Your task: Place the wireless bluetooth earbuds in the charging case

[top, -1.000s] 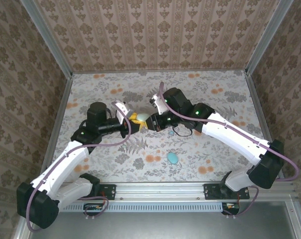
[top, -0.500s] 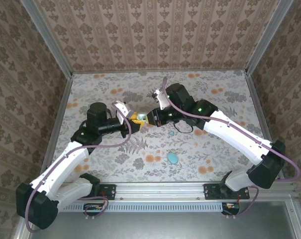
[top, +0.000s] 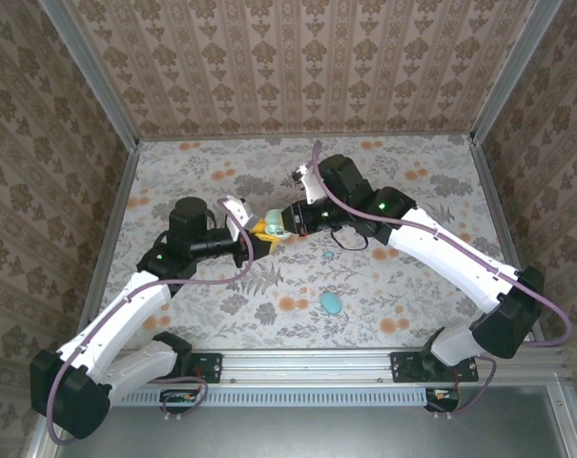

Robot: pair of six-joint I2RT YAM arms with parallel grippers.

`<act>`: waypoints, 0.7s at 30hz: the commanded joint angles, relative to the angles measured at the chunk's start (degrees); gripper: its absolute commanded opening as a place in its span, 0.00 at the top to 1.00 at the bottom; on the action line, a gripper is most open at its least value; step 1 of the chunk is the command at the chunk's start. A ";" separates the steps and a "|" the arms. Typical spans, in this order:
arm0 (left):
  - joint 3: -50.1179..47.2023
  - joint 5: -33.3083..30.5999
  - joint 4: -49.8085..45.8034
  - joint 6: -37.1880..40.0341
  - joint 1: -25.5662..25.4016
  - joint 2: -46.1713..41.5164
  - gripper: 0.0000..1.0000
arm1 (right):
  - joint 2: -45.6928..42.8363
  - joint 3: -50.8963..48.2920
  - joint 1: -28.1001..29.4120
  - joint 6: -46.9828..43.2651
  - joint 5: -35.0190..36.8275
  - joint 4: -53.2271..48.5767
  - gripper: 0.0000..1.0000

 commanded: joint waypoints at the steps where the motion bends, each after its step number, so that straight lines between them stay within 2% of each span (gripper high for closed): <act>1: -0.09 2.26 2.08 0.51 -0.50 -0.41 1.00 | 0.63 0.67 1.59 1.56 0.35 1.80 0.85; 16: -0.10 2.69 2.92 0.50 -0.61 -0.33 1.00 | 3.79 4.26 4.63 0.86 4.86 -0.29 0.85; 21: 0.04 2.35 2.75 0.85 -0.59 -0.14 1.00 | 5.20 6.28 5.57 -0.50 6.12 -3.75 0.84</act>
